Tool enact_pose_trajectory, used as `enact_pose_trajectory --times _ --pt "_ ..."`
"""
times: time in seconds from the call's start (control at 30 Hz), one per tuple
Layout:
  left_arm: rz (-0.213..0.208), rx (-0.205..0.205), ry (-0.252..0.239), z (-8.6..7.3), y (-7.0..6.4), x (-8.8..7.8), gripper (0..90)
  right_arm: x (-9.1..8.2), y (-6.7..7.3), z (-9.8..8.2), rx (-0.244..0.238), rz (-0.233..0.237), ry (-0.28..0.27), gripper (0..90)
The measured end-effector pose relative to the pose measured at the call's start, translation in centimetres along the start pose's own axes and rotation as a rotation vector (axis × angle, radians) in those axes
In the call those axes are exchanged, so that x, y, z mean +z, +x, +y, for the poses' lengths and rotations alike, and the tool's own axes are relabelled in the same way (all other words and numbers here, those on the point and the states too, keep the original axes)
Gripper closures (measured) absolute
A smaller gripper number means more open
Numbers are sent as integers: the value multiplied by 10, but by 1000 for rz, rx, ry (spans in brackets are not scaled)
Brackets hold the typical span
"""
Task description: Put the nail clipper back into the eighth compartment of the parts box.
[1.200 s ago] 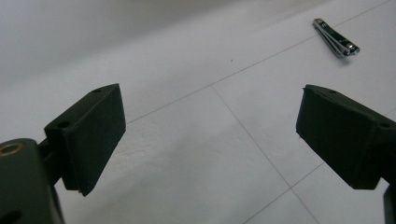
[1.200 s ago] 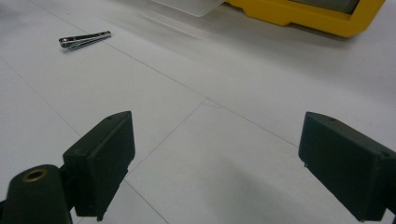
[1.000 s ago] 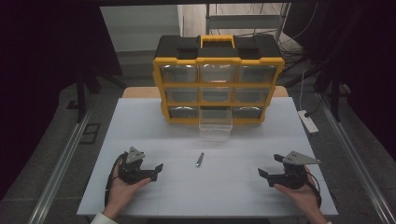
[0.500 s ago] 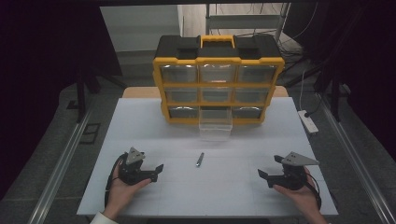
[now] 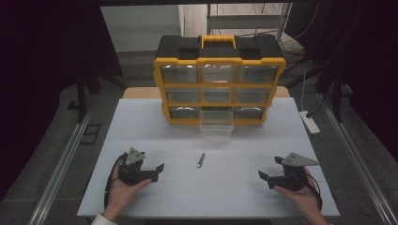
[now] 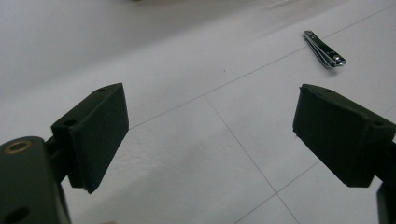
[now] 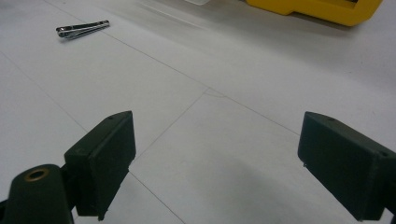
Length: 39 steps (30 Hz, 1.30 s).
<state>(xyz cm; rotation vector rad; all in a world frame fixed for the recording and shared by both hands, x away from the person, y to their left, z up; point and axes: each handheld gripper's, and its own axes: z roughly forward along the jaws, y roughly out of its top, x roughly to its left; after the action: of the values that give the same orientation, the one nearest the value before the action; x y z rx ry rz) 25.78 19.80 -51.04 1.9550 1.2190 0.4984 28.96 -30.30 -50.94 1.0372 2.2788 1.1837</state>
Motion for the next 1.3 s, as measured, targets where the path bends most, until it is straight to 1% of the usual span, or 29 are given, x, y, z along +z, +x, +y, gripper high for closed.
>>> enact_pose_trajectory --times 0.23,0.3,0.33,0.4,0.47,0.53,0.73,0.83,1.03,1.17,1.3 --pt "3 -8 2 2 2 -1 111 2 -1 0 6 5 4 115" --pt "3 -11 4 5 1 -3 110 1 -1 0 8 5 4 115" --pt "0 -20 13 7 0 -4 108 1 -1 0 10 2 5 116" --pt "-21 -40 24 11 -1 -5 105 1 0 0 9 6 2 116" --pt "-22 -42 28 12 -2 -6 104 1 0 1 10 5 2 117" --pt "-21 -46 36 16 -5 -6 104 1 0 1 8 6 1 117" --pt "-13 -36 45 28 -10 -3 106 0 1 1 2 8 0 118" --pt "-15 -34 57 35 -13 0 106 0 1 1 8 7 -2 118" --pt "-39 -26 85 47 -20 5 109 -1 1 1 4 5 -7 120" --pt "-45 -11 89 52 -24 7 109 -1 1 1 3 3 -2 120" --pt "-50 -7 94 57 -28 10 111 0 0 0 2 -1 2 121"
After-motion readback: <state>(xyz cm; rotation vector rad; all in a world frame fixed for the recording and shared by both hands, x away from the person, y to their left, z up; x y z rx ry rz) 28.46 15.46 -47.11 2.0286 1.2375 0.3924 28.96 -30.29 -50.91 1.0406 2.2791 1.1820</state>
